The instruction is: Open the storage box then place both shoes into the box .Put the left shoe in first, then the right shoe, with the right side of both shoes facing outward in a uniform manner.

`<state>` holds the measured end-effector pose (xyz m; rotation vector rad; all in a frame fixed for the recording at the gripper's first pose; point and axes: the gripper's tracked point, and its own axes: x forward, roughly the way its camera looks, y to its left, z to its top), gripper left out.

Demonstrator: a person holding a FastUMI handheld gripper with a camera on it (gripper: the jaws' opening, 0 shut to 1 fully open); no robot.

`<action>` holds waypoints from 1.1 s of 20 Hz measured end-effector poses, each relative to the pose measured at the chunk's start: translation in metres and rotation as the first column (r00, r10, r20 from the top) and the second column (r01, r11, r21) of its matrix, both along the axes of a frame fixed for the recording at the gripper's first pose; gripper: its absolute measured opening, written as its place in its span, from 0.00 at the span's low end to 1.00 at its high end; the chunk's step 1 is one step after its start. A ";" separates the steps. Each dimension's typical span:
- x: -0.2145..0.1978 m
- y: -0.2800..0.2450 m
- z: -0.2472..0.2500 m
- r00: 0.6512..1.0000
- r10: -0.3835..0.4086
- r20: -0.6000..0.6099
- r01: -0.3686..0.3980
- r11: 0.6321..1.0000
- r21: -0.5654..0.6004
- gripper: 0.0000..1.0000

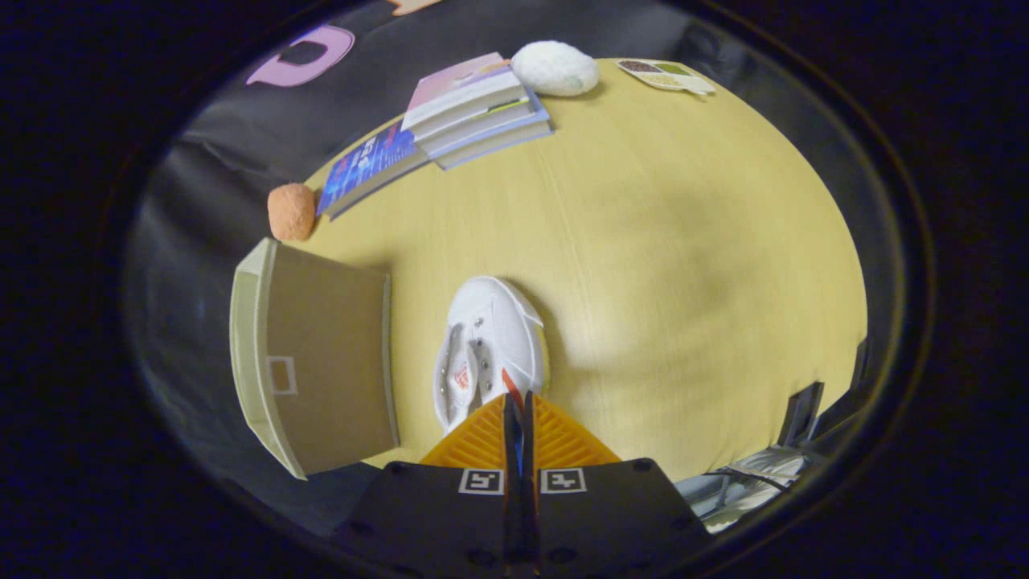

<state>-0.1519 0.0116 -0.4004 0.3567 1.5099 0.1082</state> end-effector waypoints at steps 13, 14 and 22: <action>-0.001 0.017 -0.004 1.000 -0.021 -0.012 0.021 1.000 0.005 0.02; -0.002 0.013 -0.006 1.000 -0.019 -0.012 0.019 1.000 -0.009 0.03; -0.010 -0.012 -0.012 1.000 0.011 -0.012 -0.012 0.997 -0.080 0.32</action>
